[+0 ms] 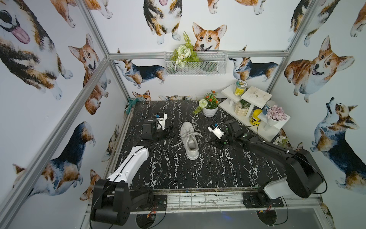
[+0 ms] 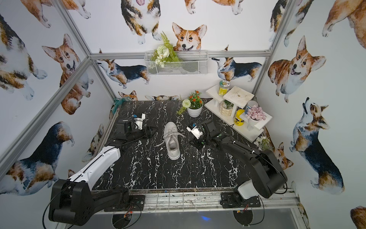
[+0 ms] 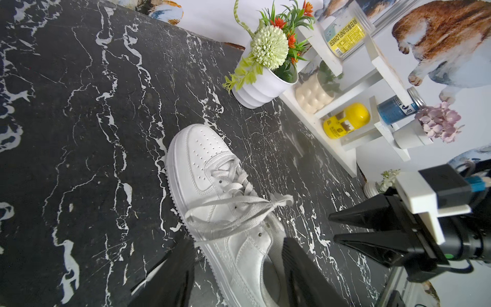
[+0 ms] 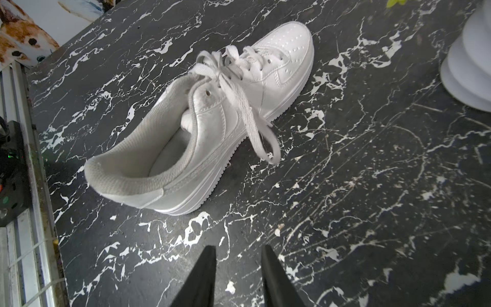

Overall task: Tie the shoes
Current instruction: Tie the shoelace on the shoe.

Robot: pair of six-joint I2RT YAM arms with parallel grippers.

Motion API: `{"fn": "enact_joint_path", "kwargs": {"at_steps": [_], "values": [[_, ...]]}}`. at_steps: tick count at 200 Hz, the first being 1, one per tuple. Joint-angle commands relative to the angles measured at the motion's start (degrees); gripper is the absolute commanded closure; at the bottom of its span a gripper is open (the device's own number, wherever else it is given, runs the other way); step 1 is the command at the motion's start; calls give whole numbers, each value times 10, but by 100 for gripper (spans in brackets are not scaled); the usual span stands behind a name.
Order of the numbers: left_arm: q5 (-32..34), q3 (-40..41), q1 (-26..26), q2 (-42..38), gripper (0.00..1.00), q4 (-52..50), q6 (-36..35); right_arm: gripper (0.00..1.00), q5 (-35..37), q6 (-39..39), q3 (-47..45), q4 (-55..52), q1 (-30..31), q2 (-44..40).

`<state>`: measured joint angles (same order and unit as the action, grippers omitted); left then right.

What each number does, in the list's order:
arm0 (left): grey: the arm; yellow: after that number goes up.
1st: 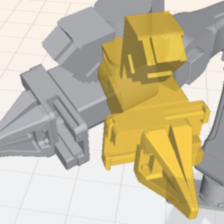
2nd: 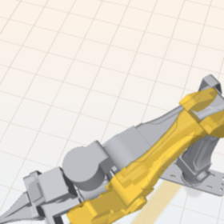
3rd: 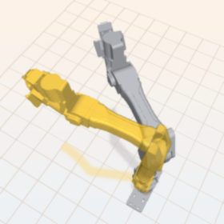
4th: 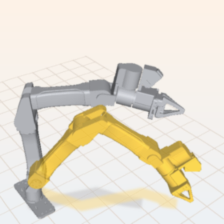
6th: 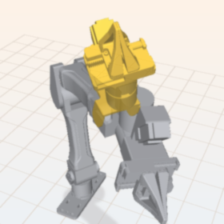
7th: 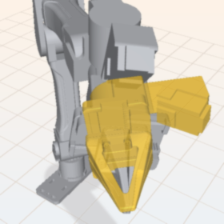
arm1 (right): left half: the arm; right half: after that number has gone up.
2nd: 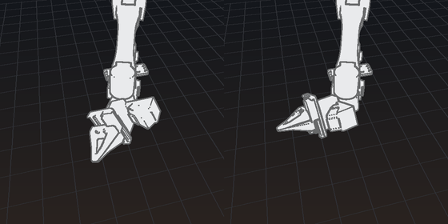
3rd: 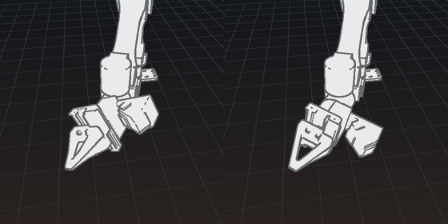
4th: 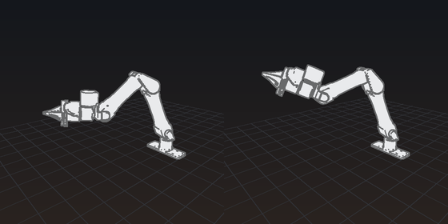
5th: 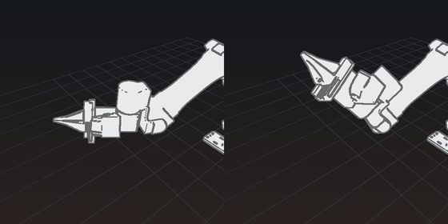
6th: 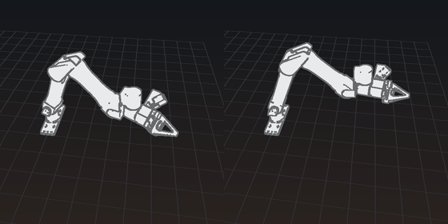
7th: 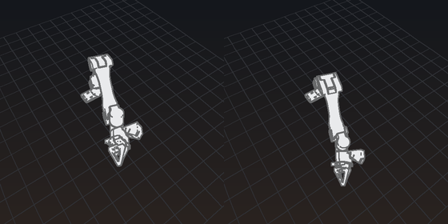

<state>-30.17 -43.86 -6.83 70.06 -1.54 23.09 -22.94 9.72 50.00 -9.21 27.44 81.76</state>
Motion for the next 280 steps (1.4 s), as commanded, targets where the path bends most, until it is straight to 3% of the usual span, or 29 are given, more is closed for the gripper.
{"fn": "enact_joint_path", "kwargs": {"at_steps": [1, 40, 95, 135, 194, 231, 280], "values": [[6, -4, 0, -1, 41, 0, -9, 53, 38, 41, 12, -9, -13, -13], [5, -4, 0, -3, 41, 1, -9, 52, 51, 134, 81, 54, -24, 62], [4, 6, 0, -12, 41, 2, -9, 54, -28, 199, 241, 94, -34, 246], [5, 10, 0, -18, 41, -2, -10, 52, -96, 241, 332, 46, -31, 340], [8, 11, 0, -17, 41, -4, -13, 38, -161, 294, 322, 15, -23, 346], [10, 11, 0, -19, 41, -5, -13, 38, -132, 292, 298, 21, -25, 329], [17, 11, -1, -24, 41, -11, -14, 52, -148, 267, 213, 70, -46, 253]]}}
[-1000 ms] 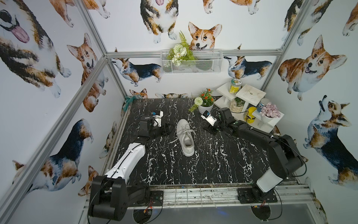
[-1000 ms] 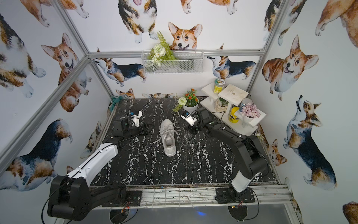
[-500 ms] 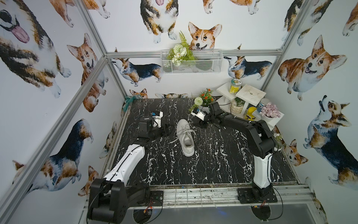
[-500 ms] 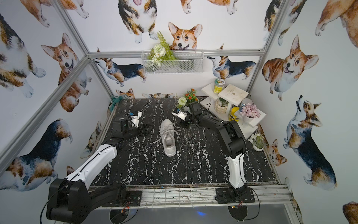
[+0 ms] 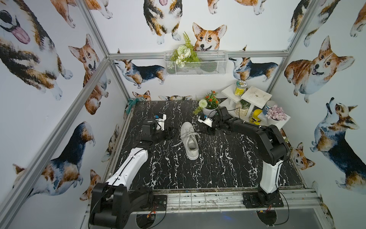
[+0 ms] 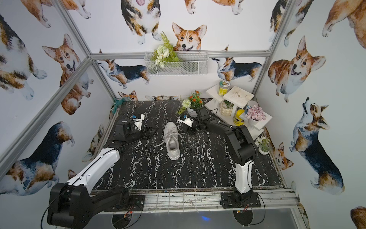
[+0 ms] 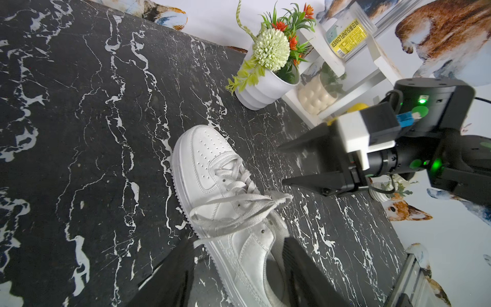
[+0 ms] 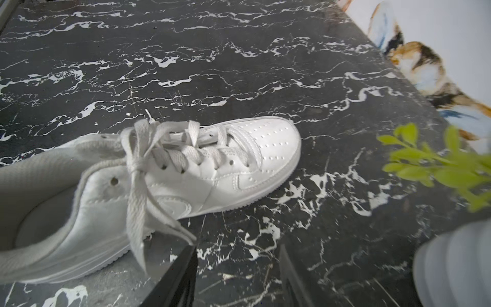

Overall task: Tie the shoes
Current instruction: Tie the shoelace on the shoe.

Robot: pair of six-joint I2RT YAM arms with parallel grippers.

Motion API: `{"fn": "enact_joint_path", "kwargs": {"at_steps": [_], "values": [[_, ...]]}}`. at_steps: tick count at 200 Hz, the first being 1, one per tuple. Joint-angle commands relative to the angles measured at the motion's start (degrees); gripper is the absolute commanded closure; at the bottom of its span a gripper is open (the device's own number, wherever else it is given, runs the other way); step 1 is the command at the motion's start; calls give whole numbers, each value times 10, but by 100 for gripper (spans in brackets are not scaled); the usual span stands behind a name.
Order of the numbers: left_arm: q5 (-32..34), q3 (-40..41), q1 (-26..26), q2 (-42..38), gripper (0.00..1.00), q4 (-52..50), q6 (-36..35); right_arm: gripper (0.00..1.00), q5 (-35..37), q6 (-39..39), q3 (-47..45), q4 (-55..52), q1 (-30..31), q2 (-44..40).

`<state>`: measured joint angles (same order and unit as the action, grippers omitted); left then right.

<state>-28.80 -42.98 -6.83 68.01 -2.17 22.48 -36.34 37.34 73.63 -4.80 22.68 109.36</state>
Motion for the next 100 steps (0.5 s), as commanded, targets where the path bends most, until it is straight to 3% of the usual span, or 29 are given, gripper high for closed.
{"fn": "enact_joint_path", "kwargs": {"at_steps": [1, 49, 100], "values": [[3, 2, 0, -3, 41, -5, -8, 53, -15, -10, -24, 25, 2, -23], [4, 2, 0, -6, 41, -5, -8, 73, -38, -22, -22, 4, 15, -5], [4, 4, 0, -3, 41, -3, -10, 66, -14, -81, -130, 78, 12, -98]]}}
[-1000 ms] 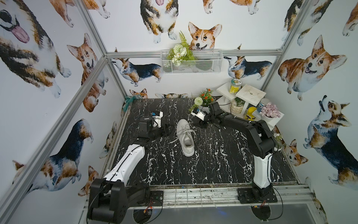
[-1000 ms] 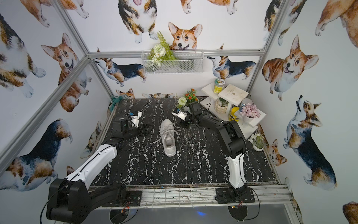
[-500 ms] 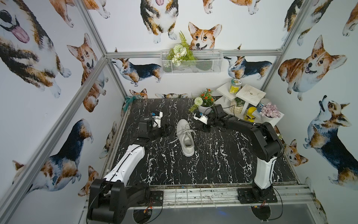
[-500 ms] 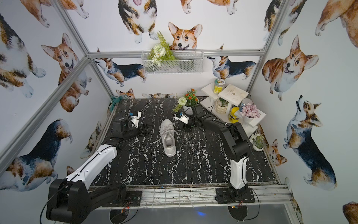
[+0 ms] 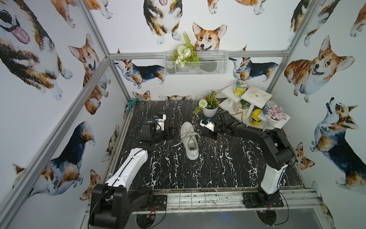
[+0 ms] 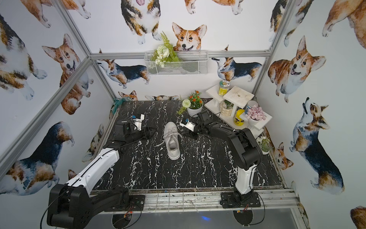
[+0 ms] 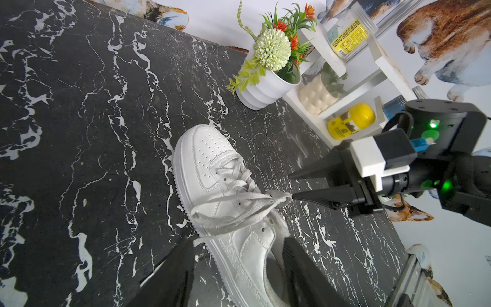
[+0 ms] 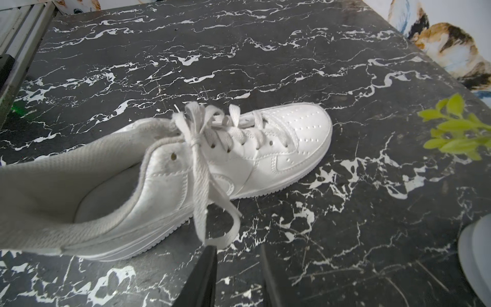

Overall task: Tie the shoes
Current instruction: Tie the shoelace on the shoe.

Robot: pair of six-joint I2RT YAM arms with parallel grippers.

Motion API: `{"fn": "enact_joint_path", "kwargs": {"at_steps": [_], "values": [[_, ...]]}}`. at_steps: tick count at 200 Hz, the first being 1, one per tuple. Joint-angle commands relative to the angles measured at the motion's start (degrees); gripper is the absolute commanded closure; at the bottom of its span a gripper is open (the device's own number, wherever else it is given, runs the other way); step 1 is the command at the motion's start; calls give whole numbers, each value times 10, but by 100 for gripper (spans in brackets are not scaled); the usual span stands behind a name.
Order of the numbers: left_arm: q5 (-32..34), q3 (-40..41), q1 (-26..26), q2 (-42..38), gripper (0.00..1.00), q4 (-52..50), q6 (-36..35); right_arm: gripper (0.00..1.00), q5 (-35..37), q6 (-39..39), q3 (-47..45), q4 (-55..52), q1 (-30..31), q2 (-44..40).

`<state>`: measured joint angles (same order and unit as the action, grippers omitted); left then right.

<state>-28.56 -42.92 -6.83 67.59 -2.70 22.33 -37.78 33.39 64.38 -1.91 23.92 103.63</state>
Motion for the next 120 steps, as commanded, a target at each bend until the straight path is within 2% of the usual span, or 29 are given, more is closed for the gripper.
{"fn": "enact_joint_path", "kwargs": {"at_steps": [1, 21, 41, 120], "values": [[2, 3, 0, 2, 41, 2, -8, 66, 0, -42, -37, 49, 0, -41], [1, 4, 0, 5, 41, 6, -7, 63, -10, -63, -91, 89, 16, -73], [0, 1, 0, 8, 41, 6, -7, 62, 2, -64, -117, 109, 46, -71], [3, 0, 0, 2, 43, 0, -8, 68, 29, -65, -68, 113, 64, 8]]}}
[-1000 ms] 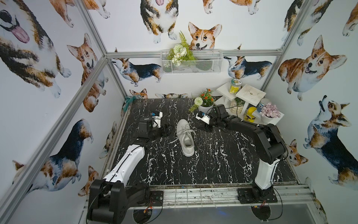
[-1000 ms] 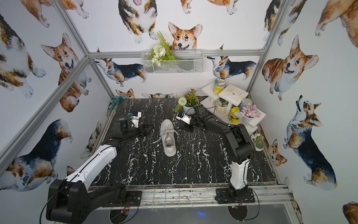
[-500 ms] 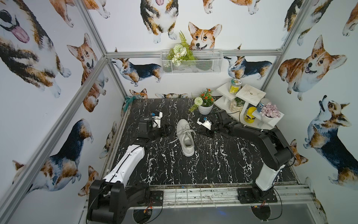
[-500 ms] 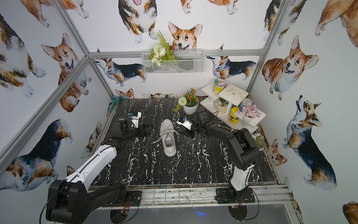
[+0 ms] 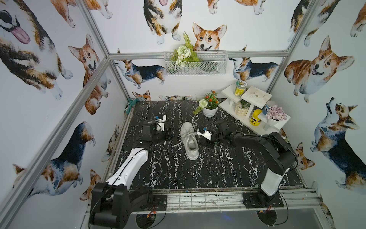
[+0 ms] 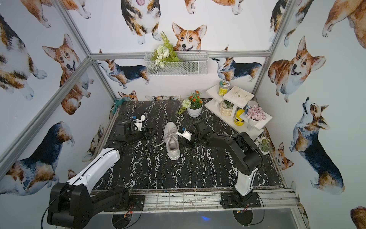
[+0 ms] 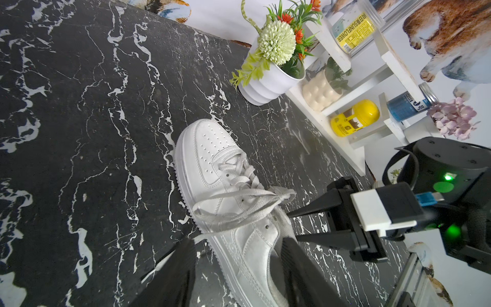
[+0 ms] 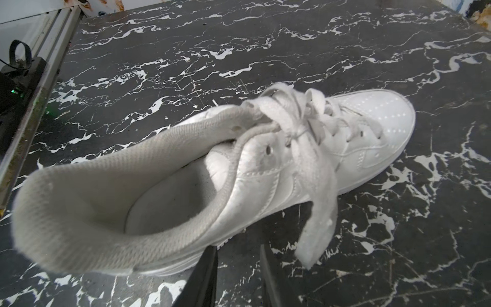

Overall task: Tie the shoes
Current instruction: Tie the shoelace on the shoe.

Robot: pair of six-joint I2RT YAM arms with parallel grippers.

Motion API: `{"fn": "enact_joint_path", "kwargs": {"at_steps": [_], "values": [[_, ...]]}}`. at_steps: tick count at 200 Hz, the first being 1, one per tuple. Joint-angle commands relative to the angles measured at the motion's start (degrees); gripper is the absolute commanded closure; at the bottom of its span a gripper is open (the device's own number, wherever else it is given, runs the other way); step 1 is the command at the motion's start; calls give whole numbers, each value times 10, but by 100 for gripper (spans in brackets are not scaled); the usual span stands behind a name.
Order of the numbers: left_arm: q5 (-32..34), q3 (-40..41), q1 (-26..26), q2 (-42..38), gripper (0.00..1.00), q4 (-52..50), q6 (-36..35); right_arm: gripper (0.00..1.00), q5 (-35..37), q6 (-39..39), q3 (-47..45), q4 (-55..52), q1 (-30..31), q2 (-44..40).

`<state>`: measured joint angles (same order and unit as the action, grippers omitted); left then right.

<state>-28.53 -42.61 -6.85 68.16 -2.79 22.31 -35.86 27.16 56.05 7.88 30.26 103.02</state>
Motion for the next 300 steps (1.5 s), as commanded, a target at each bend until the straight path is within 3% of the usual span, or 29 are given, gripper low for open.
{"fn": "enact_joint_path", "kwargs": {"at_steps": [1, 77, 203, 236, 278, 300], "values": [[4, -3, 0, -4, 43, 1, -8, 68, 10, -2, 16, 15, 1, 14], [9, -3, 0, -4, 43, -6, -10, 64, 48, 19, 73, 6, -13, 50], [25, -4, 0, 0, 43, -17, -17, 66, -10, 98, 138, -54, -18, 86], [26, -5, 0, 2, 43, -19, -17, 73, -15, 98, 147, -58, -18, 93], [28, -7, 0, 1, 43, -21, -18, 100, -15, 86, 119, -33, -31, 72], [28, -9, 0, 3, 43, -23, -19, 100, -8, 92, 123, -38, -33, 74]]}}
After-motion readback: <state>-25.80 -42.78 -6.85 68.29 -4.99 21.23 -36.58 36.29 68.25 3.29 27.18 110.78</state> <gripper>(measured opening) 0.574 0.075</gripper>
